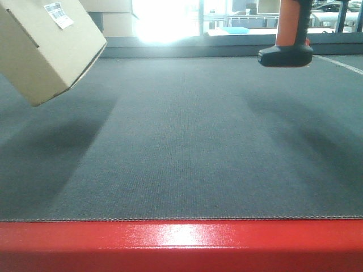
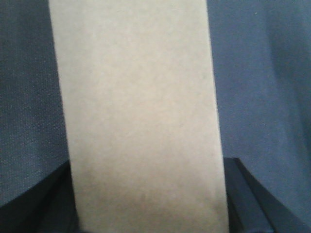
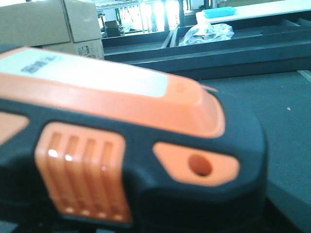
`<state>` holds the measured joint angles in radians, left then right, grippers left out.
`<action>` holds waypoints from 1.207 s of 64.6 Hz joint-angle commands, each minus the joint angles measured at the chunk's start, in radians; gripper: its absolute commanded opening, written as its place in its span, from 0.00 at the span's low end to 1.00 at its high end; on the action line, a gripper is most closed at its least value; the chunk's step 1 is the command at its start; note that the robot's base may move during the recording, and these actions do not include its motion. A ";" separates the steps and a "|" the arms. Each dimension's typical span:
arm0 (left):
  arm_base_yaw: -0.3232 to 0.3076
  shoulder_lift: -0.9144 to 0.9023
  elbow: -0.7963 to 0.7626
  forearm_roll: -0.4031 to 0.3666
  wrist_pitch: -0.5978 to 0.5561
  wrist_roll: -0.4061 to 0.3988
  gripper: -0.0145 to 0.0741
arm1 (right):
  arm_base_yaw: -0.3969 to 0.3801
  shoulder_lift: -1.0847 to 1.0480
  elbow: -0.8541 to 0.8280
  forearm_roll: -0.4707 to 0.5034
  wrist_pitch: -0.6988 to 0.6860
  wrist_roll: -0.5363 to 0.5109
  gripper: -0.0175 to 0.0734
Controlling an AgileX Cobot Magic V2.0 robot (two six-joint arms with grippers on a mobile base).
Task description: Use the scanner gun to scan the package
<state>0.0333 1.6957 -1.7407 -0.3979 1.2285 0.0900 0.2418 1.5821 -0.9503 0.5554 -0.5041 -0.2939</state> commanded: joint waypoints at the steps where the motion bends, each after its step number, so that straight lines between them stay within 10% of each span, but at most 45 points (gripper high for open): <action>1: 0.003 -0.004 -0.003 -0.018 -0.007 -0.004 0.04 | -0.005 0.024 -0.017 -0.018 -0.114 0.008 0.02; 28: 0.003 -0.004 -0.003 -0.018 -0.007 -0.004 0.04 | -0.005 0.212 -0.017 -0.254 -0.383 0.217 0.02; 78: 0.003 -0.004 -0.003 -0.018 -0.007 -0.004 0.04 | -0.005 0.332 -0.017 -0.253 -0.439 0.266 0.01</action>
<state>0.0333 1.6957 -1.7407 -0.3979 1.2285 0.0900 0.2418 1.9230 -0.9525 0.3111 -0.8758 -0.0316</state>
